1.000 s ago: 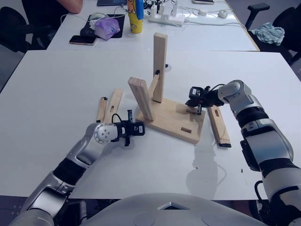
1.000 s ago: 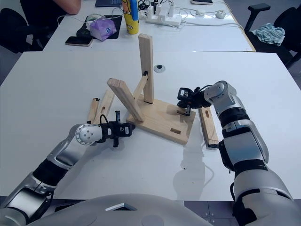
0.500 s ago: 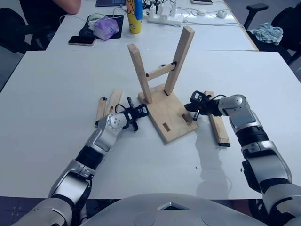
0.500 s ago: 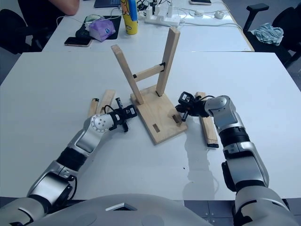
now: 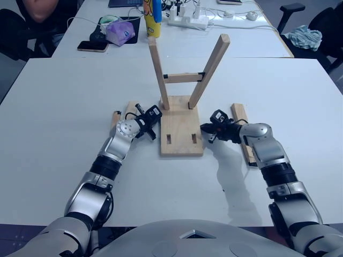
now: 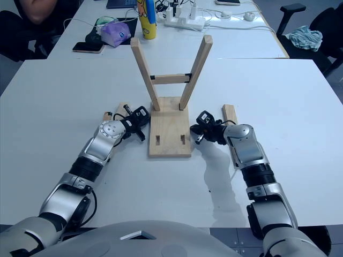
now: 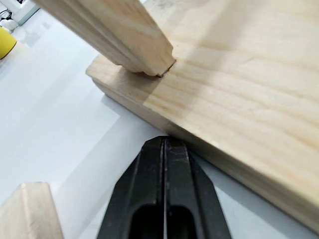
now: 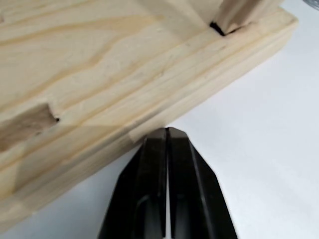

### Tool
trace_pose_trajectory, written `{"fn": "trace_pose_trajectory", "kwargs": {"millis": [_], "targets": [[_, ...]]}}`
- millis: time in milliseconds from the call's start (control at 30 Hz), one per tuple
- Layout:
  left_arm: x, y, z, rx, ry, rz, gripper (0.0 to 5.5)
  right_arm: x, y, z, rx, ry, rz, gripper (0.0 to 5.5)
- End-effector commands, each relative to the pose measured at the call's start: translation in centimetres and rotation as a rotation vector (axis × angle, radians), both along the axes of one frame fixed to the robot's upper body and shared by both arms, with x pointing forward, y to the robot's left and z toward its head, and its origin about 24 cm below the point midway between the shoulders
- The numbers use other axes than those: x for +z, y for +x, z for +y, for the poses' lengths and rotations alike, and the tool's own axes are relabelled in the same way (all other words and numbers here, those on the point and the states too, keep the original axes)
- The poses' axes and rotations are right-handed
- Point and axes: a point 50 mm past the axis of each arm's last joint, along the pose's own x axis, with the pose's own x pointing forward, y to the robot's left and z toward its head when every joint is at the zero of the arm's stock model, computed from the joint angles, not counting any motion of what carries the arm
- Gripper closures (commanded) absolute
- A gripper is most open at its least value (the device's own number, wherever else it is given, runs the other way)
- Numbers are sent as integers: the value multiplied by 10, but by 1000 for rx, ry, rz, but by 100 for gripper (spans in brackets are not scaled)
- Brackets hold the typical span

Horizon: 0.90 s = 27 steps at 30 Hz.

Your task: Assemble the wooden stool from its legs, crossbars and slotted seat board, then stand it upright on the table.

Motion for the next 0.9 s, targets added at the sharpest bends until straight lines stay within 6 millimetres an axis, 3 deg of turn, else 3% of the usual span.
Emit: {"fn": "trace_pose_trajectory", "kwargs": {"millis": [33,100,233,333,467,567,667,900], "targets": [[11,-6,-27,-90,-123,-1,549,-18,-6,9,8,-31,52,550],[21,-8,-28,-71,-189,-42,549,-14,-3,4,-11,-34,32,550],[61,-17,-18,3,-392,-175,549,-4,-1,-10,-61,-7,-24,550],[83,-30,1,97,-412,-239,549,0,-1,-14,-81,21,-50,550],[94,-39,23,215,-403,-274,549,0,-5,-15,-46,14,-40,550],[93,-45,66,428,-349,-324,549,8,-8,-18,-69,57,-77,550],[84,-52,94,559,-322,-301,549,25,-13,-12,-106,193,-153,550],[52,-63,109,736,-381,-108,460,54,-30,32,-137,451,-217,550]]}}
